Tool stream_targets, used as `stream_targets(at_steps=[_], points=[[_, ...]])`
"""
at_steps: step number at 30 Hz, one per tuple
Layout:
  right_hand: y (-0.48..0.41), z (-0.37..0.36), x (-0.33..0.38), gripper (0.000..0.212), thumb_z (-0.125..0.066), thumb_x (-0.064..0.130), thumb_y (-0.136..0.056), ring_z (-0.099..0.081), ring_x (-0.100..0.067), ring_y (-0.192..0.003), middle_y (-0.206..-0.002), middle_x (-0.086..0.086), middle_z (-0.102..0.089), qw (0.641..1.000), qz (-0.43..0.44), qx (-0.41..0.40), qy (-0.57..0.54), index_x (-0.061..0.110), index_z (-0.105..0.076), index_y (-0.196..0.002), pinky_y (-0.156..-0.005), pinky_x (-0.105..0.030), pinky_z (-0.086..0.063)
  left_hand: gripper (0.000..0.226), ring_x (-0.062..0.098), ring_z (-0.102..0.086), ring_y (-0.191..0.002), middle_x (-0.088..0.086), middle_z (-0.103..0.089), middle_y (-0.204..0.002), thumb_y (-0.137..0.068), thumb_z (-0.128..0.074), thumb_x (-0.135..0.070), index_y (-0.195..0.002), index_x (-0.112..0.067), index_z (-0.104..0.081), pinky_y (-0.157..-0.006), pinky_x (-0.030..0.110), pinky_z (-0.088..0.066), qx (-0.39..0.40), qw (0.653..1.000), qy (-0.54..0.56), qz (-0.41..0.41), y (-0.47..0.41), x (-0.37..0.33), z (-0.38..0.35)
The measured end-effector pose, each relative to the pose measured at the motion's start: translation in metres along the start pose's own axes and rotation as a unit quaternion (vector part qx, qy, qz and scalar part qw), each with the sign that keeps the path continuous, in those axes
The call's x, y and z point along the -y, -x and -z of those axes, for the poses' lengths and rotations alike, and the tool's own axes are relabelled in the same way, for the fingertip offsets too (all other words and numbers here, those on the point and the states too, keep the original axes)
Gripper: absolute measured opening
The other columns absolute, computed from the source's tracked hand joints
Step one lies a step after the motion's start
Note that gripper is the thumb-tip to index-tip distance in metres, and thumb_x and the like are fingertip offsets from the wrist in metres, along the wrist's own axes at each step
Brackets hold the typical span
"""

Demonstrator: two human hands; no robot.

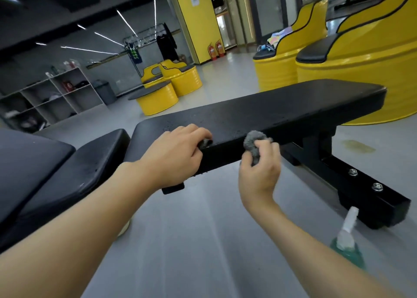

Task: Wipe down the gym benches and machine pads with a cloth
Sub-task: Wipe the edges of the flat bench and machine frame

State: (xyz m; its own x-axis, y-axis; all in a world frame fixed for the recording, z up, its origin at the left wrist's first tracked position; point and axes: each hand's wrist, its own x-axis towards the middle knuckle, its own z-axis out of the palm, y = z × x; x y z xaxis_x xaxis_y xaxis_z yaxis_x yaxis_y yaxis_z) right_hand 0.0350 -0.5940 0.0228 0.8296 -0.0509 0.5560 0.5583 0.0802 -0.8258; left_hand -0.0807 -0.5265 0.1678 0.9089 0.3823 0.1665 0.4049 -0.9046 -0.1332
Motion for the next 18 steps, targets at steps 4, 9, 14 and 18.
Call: stream_targets(at_steps=[4,9,14,18], points=[[0.017,0.004,0.004,0.013,-0.059,0.001,-0.081,-0.045,-0.02,-0.067,-0.091,-0.008,-0.048,0.981,0.128,0.145,0.009,0.005,-0.061,-0.094,-0.055,-0.032,-0.041,0.043,0.016,-0.045,-0.119,-0.009,-0.05,-0.127,-0.096,-0.034,-0.019,-0.127,-0.039,-0.057,-0.098,0.038,-0.039,0.0,1.0,0.011,0.003,0.018,0.02,0.01],[-0.019,0.016,-0.009,0.016,-0.057,-0.006,-0.084,-0.038,-0.008,-0.072,-0.093,-0.016,-0.054,0.999,-0.007,-0.013,0.035,0.001,-0.061,-0.097,-0.062,-0.019,-0.03,0.04,0.013,-0.058,-0.101,-0.015,-0.057,-0.126,-0.1,-0.037,-0.013,-0.123,-0.037,-0.059,-0.087,0.035,-0.047,-0.024,0.995,0.083,0.047,0.045,0.056,0.007],[0.06,-0.021,0.028,0.016,-0.061,-0.007,-0.081,-0.038,-0.008,-0.074,-0.091,-0.008,-0.046,0.994,0.08,0.078,0.011,0.004,-0.056,-0.091,-0.062,-0.013,-0.031,0.043,0.01,-0.052,-0.124,-0.016,-0.055,-0.14,-0.102,-0.037,-0.01,-0.13,-0.032,-0.061,-0.107,0.03,-0.041,-0.038,0.988,0.144,0.042,0.054,0.064,0.003],[0.06,-0.016,0.027,0.016,-0.06,-0.006,-0.081,-0.036,-0.004,-0.073,-0.091,-0.007,-0.046,0.988,0.11,0.111,-0.005,0.004,-0.057,-0.092,-0.064,-0.002,-0.032,0.042,0.017,-0.043,-0.125,-0.007,-0.047,-0.138,-0.107,-0.034,-0.023,-0.136,-0.046,-0.054,-0.109,0.04,-0.037,-0.021,0.996,0.078,0.036,0.061,0.071,0.007]])
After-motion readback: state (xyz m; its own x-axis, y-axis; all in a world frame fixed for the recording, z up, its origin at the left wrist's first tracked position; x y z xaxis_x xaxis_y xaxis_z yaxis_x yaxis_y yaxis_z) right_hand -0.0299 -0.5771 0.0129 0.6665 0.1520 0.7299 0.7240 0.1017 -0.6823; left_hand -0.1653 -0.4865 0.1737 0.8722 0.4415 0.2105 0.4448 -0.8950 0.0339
